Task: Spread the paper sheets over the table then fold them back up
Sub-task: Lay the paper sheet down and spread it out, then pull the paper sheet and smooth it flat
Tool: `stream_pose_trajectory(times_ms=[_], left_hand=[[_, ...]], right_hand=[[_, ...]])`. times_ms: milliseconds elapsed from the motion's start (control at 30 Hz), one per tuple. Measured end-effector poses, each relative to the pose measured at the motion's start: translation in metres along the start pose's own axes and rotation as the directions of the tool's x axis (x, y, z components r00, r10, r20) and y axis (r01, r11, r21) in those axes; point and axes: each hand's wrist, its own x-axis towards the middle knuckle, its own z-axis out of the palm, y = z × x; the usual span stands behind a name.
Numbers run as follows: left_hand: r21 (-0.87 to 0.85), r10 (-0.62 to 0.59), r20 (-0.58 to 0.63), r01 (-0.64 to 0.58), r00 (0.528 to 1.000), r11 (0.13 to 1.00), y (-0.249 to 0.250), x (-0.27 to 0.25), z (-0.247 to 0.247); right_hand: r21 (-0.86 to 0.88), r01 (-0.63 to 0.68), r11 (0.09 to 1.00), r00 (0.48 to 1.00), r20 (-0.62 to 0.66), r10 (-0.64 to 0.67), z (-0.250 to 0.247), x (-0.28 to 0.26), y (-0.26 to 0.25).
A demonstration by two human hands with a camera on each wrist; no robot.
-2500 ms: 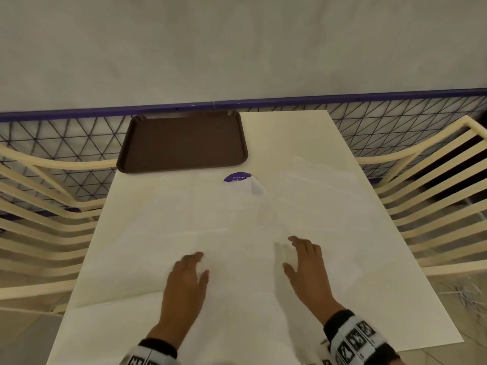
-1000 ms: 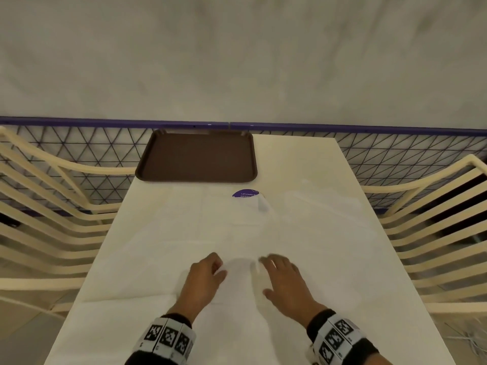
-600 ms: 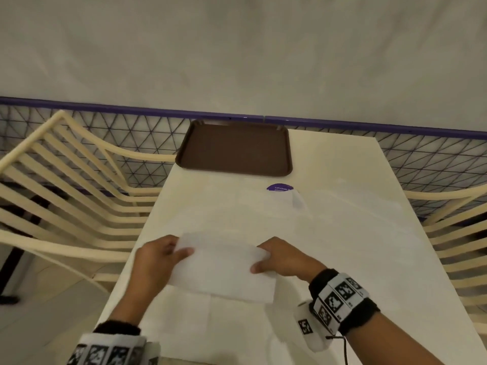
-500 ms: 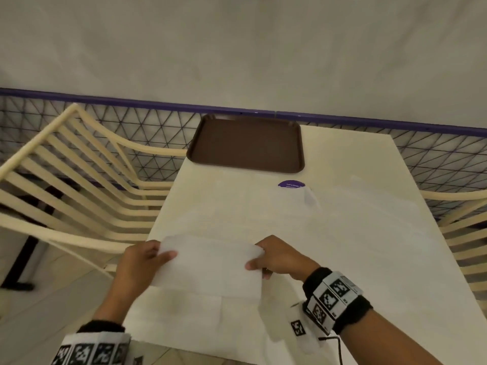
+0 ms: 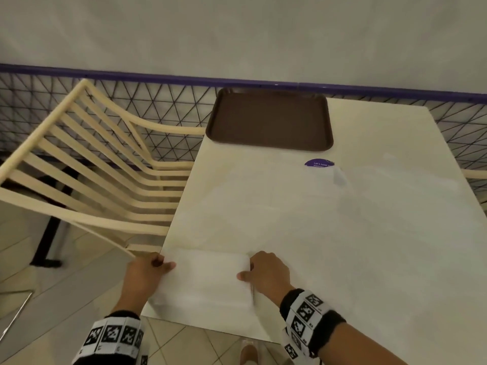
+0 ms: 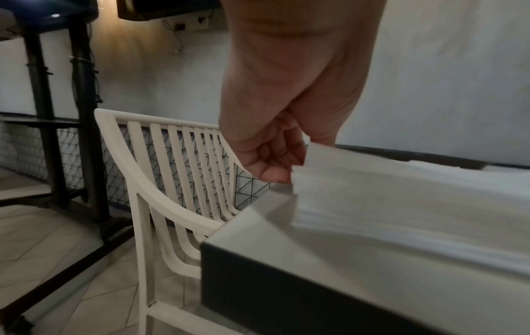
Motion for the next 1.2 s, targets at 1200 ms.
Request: stream_pose_trajectory(times_ms=[1200], left_hand=[[0.339,0.627,0.367,-0.726,0.687,0.598,0.426,-0.009,0.318]], right_hand=[[0.178,-0.098,0.979,0.838,-0.515,0.177,-0.171,-0.049,0.313]])
